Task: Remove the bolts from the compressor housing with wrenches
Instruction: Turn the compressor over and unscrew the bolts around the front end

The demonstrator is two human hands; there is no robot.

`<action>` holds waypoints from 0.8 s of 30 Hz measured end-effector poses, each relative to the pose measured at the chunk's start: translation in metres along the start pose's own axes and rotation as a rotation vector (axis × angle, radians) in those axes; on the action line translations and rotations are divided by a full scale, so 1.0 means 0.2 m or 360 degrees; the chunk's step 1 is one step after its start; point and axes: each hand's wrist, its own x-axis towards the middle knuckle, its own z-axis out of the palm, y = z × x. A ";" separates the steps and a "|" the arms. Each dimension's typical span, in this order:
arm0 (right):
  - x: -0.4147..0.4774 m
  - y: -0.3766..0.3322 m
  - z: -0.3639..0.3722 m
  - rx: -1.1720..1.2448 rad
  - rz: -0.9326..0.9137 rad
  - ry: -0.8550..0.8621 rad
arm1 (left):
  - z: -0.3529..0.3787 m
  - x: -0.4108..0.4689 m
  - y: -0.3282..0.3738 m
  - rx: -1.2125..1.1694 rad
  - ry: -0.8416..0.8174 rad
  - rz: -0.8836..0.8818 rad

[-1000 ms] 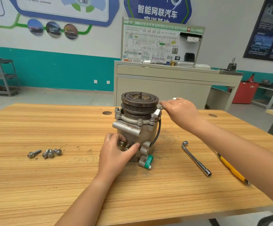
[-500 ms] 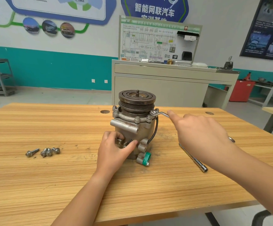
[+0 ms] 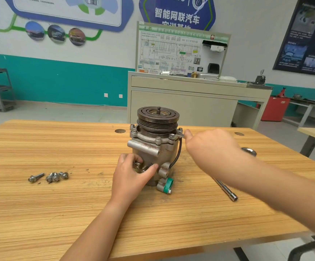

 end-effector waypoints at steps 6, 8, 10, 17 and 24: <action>0.15 0.21 0.13 -0.0182 0.0046 0.0125 | 0.00 0.00 0.00 0.0002 0.0000 -0.0004; 0.23 0.21 0.18 -0.0126 0.0060 0.0172 | 0.00 0.00 0.01 0.0004 -0.0006 -0.0014; 0.31 0.18 0.25 -0.0108 0.0012 0.0251 | 0.00 0.00 0.00 0.0009 -0.0009 -0.0017; 0.37 0.15 0.41 0.0390 0.0078 0.0669 | 0.00 0.00 0.00 0.0016 -0.0023 -0.0015; -0.07 0.03 0.28 0.1334 0.0474 0.1082 | 0.00 0.00 0.00 0.0020 -0.0012 -0.0005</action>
